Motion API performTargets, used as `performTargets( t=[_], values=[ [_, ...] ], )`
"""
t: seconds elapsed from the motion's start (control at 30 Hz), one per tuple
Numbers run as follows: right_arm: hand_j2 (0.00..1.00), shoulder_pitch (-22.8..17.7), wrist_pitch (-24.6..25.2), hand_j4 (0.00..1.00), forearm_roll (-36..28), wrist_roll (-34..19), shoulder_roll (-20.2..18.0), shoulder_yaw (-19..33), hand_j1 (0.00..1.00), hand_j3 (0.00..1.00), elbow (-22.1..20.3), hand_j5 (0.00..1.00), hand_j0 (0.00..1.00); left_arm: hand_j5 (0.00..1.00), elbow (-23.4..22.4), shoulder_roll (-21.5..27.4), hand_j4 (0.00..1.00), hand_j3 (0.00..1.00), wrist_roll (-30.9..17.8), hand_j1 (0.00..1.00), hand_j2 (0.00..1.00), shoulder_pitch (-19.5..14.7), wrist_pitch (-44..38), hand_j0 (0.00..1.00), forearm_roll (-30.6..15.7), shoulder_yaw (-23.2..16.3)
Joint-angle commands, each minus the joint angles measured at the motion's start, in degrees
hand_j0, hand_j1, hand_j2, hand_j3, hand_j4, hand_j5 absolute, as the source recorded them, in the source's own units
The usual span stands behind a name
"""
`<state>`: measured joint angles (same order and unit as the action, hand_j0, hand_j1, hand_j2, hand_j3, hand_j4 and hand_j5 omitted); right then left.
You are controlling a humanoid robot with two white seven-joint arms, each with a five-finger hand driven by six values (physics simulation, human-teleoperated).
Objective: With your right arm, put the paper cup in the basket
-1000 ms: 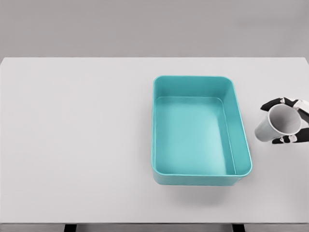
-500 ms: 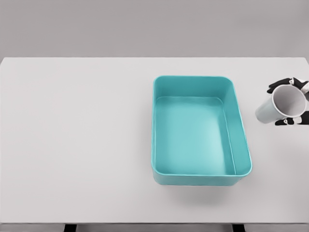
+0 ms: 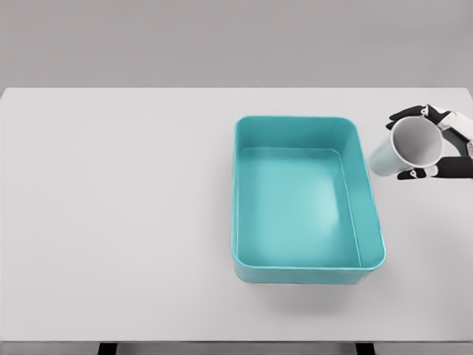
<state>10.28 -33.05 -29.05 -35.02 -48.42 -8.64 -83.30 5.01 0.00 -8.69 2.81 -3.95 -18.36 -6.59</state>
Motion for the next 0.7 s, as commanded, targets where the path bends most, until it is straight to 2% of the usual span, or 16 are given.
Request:
performTargets(
  t=[0.0,0.2,0.37,0.53,0.67],
  values=[
    [0.66,0.09,0.18,0.66,0.05,0.02,0.61,0.03,0.66,0.66,-0.72,0.66,0.66,1.00,0.00,0.00,1.00,1.00,-0.01,1.00,1.00,0.00,0.00,1.00,-0.01,0.00],
    [0.66,0.53,0.27,0.66,1.18,0.02,1.40,-0.41,0.66,0.66,-4.06,0.66,0.66,1.00,0.00,0.00,1.00,1.00,-0.01,1.00,1.00,0.00,0.00,1.00,-0.01,0.00],
    [0.66,2.20,0.18,0.66,5.58,0.02,2.89,-4.28,0.66,0.66,-7.84,0.66,0.66,1.00,0.00,0.00,1.00,1.00,-0.01,1.00,1.00,0.00,0.00,1.00,-0.01,0.00],
    [0.66,2.46,0.00,0.66,7.95,0.02,4.03,-5.16,0.66,0.66,-8.19,0.66,0.66,1.00,0.00,0.00,1.00,1.00,-0.01,1.00,1.00,0.00,0.00,1.00,-0.01,0.00],
    [0.65,3.87,0.09,0.65,13.14,0.02,5.79,-5.34,0.65,0.65,-8.28,0.65,0.65,1.00,0.00,0.00,1.00,1.00,-0.01,1.00,1.00,0.00,0.00,1.00,-0.01,0.00]
  ],
)
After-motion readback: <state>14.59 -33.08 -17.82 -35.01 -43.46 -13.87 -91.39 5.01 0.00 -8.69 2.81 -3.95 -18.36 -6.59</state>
